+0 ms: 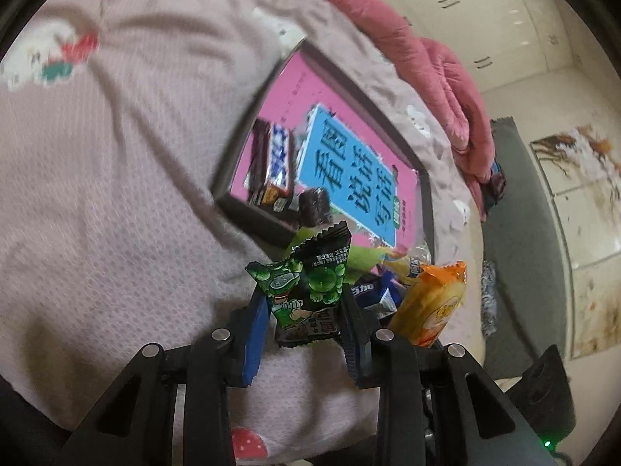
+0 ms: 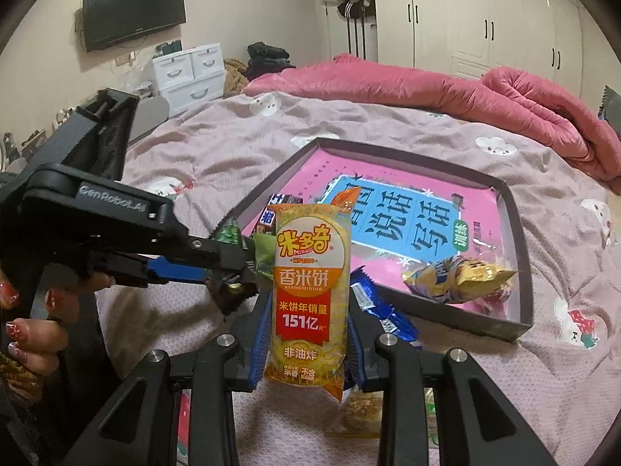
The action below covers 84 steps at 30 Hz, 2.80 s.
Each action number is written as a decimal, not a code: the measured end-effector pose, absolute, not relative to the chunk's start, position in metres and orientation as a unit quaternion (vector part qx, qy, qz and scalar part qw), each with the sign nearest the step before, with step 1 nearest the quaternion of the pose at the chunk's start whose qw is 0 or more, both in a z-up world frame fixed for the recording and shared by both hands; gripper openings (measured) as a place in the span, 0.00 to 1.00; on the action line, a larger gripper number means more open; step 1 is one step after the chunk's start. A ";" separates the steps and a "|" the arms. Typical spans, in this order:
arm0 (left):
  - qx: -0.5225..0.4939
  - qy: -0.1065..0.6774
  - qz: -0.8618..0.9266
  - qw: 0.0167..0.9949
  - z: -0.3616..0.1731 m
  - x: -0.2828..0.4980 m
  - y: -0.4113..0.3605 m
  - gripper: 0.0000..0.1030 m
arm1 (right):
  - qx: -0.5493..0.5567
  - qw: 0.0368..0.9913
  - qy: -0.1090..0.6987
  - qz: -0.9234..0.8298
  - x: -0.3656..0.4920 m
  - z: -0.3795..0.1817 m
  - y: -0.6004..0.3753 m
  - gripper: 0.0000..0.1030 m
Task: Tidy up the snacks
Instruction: 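Lift the green bag with left tool while right tool carries rice cracker bag over tray, then lower the green bag into the tray with left tool while right tool lowers the cracker bag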
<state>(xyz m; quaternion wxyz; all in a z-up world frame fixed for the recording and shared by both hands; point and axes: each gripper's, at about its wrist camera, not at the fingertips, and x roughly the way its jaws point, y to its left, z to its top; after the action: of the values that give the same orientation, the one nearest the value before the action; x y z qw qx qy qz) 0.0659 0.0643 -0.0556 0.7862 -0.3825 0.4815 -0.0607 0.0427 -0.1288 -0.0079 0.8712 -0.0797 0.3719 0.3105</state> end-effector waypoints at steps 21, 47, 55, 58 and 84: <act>-0.247 0.408 -0.044 0.878 0.001 0.060 0.056 0.34 | -0.057 0.899 0.364 0.236 0.065 0.003 -0.171 0.33; -0.219 0.407 -0.019 0.887 -0.006 0.081 0.062 0.34 | -0.033 0.902 0.388 0.184 0.119 -0.020 -0.195 0.33; -0.213 0.409 -0.010 0.888 -0.009 0.095 0.066 0.34 | -0.025 0.904 0.386 0.183 0.131 -0.021 -0.195 0.33; -0.212 0.414 -0.007 0.885 -0.013 0.102 0.067 0.34 | -0.026 0.904 0.387 0.182 0.135 -0.023 -0.195 0.33; -0.175 0.441 -0.026 0.880 -0.018 0.137 0.022 0.34 | -0.015 0.900 0.388 0.198 0.157 -0.030 -0.188 0.33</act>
<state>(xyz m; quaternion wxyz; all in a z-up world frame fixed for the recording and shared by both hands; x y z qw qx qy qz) 0.1366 0.0220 -0.0175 0.8796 -0.1755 0.4415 -0.0258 0.1574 -0.1880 -0.0295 0.9001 -0.0155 0.3875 0.1984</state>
